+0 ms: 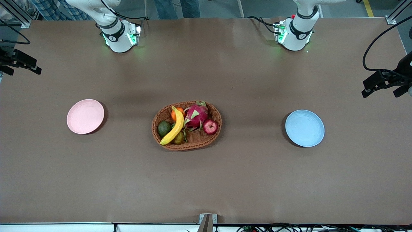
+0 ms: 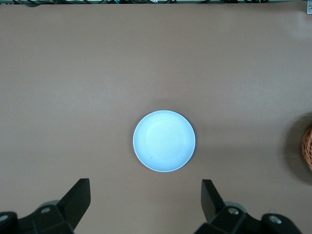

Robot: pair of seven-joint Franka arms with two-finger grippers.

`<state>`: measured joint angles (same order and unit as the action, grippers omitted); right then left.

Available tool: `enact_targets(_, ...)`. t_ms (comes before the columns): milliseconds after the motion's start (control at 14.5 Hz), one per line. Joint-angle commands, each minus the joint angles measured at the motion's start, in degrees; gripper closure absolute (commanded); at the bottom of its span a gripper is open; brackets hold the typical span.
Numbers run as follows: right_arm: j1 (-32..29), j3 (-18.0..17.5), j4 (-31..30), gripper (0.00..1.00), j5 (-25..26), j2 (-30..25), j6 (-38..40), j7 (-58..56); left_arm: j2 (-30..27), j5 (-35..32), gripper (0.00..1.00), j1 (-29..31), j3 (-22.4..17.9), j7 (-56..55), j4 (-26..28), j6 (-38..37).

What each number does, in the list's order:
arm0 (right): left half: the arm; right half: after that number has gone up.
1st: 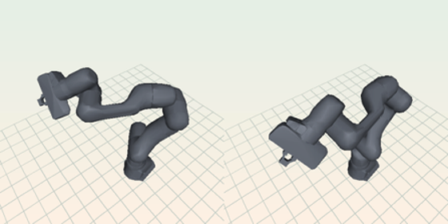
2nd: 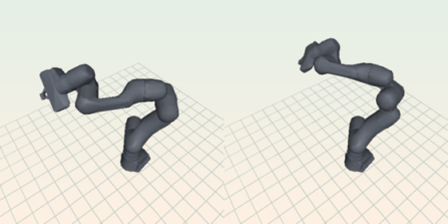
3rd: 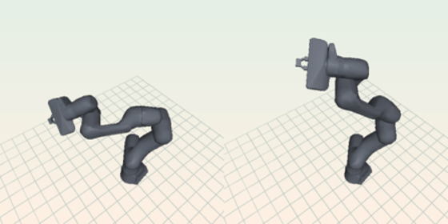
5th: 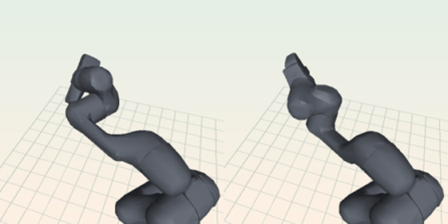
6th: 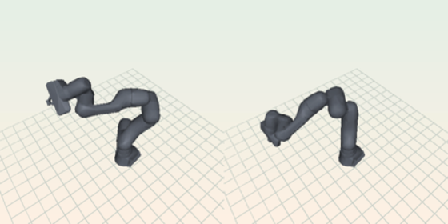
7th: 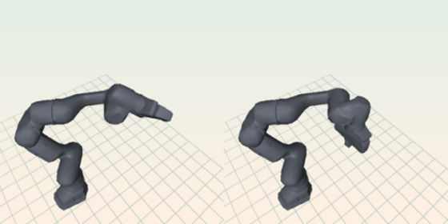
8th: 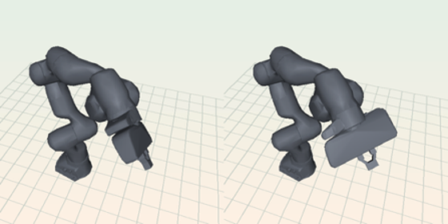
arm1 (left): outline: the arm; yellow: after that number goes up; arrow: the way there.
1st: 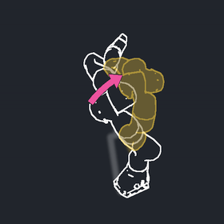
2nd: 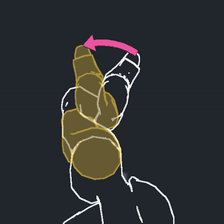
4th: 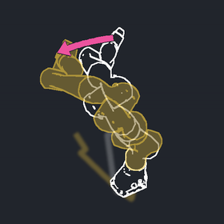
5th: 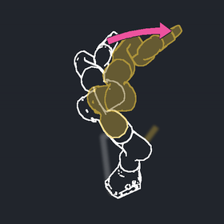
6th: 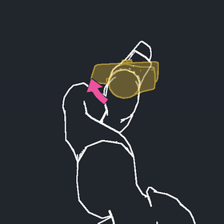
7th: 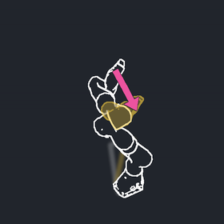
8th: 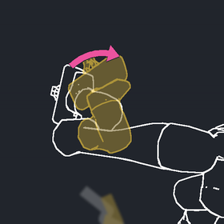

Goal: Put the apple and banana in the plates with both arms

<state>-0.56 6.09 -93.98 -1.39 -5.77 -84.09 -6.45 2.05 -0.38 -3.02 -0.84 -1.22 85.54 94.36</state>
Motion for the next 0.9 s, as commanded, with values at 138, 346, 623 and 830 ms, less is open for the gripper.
enact_targets(138, 0.47, -0.02, -1.12, 0.00, 0.42, -1.70, -0.64, -0.40, 0.41, 1.35, 0.00, 0.29, 0.23, -0.18, -1.42, -1.37)
enact_targets(346, 0.38, -0.02, -0.33, 0.00, 0.43, -1.53, -0.64, -0.32, 0.85, 1.70, 0.00, 0.55, 0.14, -0.18, -1.25, -1.37)
enact_targets(623, 0.39, -0.02, 2.22, 0.00, 0.43, -0.83, -0.20, -0.14, 1.90, 3.10, 0.00, -0.59, 0.40, -0.45, -1.25, -1.37)
enact_targets(830, -0.31, 0.15, 2.13, 0.00, 0.60, 0.57, -0.89, 0.21, 6.36, 5.13, 0.00, -4.96, 2.15, -9.26, -1.16, -1.37)
